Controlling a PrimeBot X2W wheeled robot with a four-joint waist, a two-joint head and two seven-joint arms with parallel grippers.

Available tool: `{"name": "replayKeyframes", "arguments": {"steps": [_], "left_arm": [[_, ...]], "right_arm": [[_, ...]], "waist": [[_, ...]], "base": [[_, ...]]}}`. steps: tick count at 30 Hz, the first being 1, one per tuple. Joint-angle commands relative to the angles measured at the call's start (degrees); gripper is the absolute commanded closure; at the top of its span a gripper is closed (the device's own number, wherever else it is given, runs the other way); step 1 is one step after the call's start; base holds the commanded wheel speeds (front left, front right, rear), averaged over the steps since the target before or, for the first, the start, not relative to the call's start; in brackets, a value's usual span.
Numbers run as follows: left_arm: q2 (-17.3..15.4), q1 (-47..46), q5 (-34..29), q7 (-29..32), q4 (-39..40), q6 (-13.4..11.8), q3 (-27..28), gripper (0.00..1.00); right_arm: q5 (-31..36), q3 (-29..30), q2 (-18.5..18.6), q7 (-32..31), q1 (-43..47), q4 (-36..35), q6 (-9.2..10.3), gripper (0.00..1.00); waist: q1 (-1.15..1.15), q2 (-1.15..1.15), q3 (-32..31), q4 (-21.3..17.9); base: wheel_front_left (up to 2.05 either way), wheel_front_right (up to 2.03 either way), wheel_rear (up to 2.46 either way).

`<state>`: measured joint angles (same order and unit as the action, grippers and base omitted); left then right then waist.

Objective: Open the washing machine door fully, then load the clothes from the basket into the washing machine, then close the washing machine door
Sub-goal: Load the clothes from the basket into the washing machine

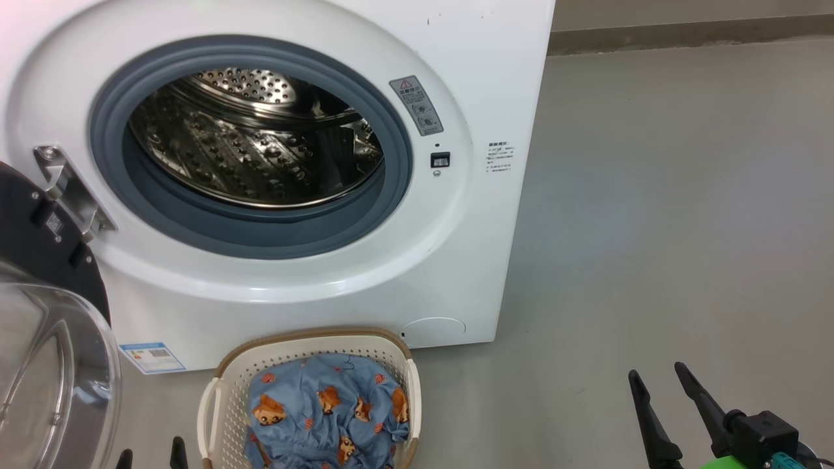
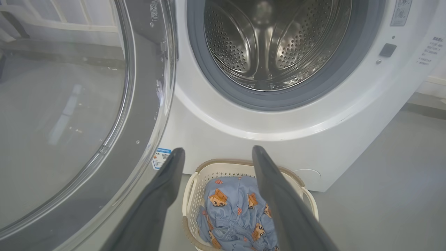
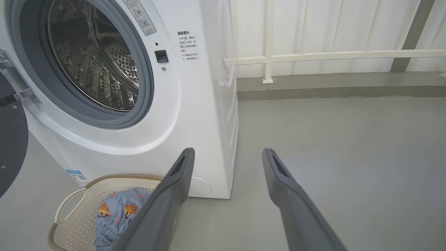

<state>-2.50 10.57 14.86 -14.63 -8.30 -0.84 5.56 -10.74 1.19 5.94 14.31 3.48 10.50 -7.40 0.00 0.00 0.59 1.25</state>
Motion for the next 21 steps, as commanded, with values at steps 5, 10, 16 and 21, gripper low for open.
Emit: {"name": "replayKeyframes", "arguments": {"steps": [5,10,16,21], "left_arm": [[-0.38,-1.82,0.05,-0.37,1.36,-0.39,1.47,0.00],[-0.38,-1.82,0.25,-0.37,1.37,-0.37,1.41,0.00],[-0.38,-1.71,0.41,-0.37,1.40,-0.36,1.32,0.00],[-0.38,-1.92,0.56,-0.37,1.57,-0.42,1.06,0.00]], "right_arm": [[-0.42,-1.20,0.84,0.69,-1.75,-1.27,-0.09,0.00],[-0.43,-1.15,0.86,0.69,-1.78,-1.19,-0.09,0.00],[-0.46,-1.33,0.79,0.69,-1.81,-1.20,-0.09,0.00],[-0.43,-1.49,0.71,0.69,-2.08,-1.33,-0.09,0.00]], "waist": [[0.00,0.00,0.06,0.07],[0.00,0.00,0.08,0.23],[0.00,0.00,0.20,0.29],[0.00,0.00,0.96,0.04]], "base": [[0.01,-0.01,0.00],[0.00,0.00,0.00],[0.00,0.00,0.00],[0.00,0.00,0.00]]}}
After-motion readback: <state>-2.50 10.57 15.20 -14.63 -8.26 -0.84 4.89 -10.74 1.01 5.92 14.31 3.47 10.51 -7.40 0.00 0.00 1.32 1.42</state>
